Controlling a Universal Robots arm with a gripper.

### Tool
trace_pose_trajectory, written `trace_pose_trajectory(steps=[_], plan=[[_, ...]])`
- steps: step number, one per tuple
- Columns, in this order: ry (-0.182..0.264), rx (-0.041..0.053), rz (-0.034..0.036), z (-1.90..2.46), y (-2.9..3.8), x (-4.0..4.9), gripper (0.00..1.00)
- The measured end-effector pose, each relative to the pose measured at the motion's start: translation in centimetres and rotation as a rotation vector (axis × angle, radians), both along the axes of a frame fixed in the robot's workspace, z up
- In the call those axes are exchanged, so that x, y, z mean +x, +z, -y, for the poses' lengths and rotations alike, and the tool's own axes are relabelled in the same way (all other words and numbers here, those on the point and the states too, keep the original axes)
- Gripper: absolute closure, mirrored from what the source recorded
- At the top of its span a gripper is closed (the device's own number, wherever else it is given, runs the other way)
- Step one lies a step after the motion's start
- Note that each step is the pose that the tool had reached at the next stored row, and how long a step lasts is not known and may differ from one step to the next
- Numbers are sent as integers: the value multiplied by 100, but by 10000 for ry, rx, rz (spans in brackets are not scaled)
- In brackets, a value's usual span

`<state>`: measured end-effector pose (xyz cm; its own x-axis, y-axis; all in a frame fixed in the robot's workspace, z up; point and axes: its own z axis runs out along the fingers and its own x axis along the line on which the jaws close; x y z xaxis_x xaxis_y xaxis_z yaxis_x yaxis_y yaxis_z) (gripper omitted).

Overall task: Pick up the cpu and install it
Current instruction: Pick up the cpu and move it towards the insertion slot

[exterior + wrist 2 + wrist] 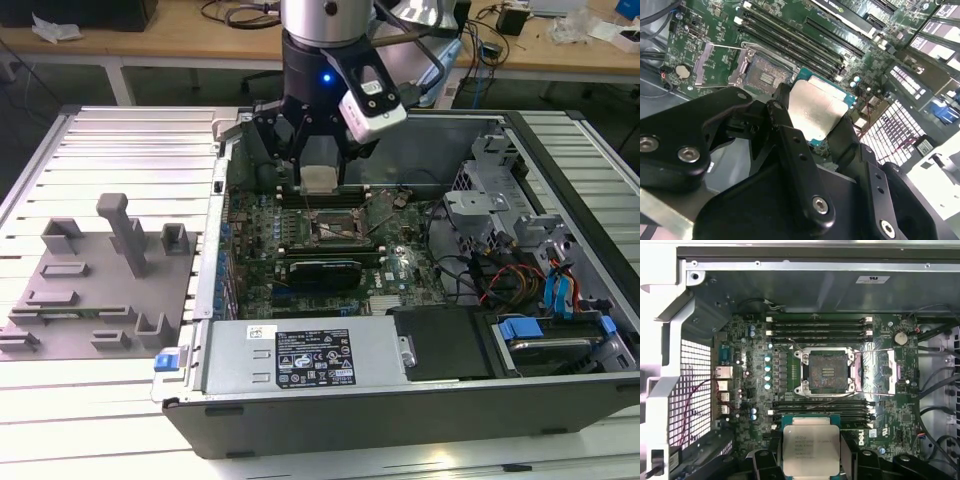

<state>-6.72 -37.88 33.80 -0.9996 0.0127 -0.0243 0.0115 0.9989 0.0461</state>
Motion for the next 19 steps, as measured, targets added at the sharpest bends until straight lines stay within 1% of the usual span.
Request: trace_pose_trajectory(steps=[1,4,8,9,11,12,14,15,16,19], plan=[[0,0,0,-3,-22,23,45],[1,0,1,-17,-58,80,45],[1,-1,0,-95,-138,156,45],[-1,2,1,-131,-181,179,45],[0,2,1,-236,-254,209,45],[2,1,0,-279,-284,230,45],[1,2,0,-326,-336,274,45],[0,2,0,-344,-367,304,45],[0,3,1,-353,-401,331,45],[1,0,0,-358,-453,352,45]])
